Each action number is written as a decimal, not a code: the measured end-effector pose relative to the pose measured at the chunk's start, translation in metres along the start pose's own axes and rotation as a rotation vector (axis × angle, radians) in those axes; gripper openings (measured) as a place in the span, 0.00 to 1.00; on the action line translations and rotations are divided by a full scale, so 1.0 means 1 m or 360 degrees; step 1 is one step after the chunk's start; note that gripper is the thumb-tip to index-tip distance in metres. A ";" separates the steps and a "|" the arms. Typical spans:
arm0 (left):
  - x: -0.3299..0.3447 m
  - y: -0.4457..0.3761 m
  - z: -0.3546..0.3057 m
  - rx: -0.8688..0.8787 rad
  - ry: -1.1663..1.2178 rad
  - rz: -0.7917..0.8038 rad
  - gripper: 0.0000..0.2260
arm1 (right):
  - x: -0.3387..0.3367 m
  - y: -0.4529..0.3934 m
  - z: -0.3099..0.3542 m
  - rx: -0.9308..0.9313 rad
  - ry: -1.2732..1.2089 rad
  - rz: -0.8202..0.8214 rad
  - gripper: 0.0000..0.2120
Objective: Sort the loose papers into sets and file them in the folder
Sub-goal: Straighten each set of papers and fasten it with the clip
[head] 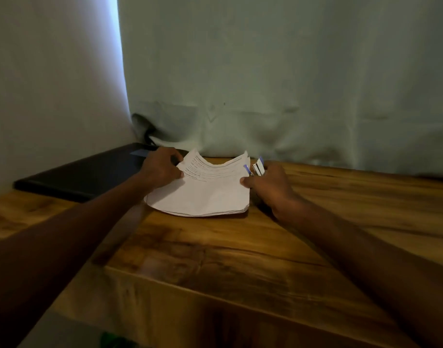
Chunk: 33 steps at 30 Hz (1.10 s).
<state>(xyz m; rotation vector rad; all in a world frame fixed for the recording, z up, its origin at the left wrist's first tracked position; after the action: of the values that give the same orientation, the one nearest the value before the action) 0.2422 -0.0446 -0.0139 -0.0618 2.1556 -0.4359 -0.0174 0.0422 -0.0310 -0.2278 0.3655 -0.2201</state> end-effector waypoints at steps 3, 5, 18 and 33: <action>0.005 -0.001 0.008 0.0059 -0.0249 0.0050 0.19 | 0.008 -0.005 -0.002 -0.0080 0.0459 0.0015 0.14; 0.009 -0.001 0.013 0.0086 -0.0340 0.0053 0.15 | 0.013 -0.006 -0.003 -0.0187 0.0889 0.0074 0.17; 0.017 0.010 -0.012 0.0125 -0.0460 0.0026 0.15 | 0.003 -0.002 -0.005 -0.0339 0.0792 -0.0004 0.20; 0.136 0.071 -0.230 0.0761 -0.0270 0.0189 0.18 | -0.201 0.068 -0.042 0.0041 0.1617 -0.0475 0.23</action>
<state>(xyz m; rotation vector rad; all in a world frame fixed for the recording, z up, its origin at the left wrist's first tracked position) -0.0138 0.0596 -0.0222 0.2851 1.8293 -0.8323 -0.2050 0.1497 -0.0211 -0.1284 1.3383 -0.6352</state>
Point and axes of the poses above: each hand's wrist, its own y-axis away from the middle knuckle, its own x-axis out of the palm, z = x × y, the point moved 3 cm from there along -y, towards the middle knuckle, and after that the axes turned 6 degrees about z, right-handed, at the moved point
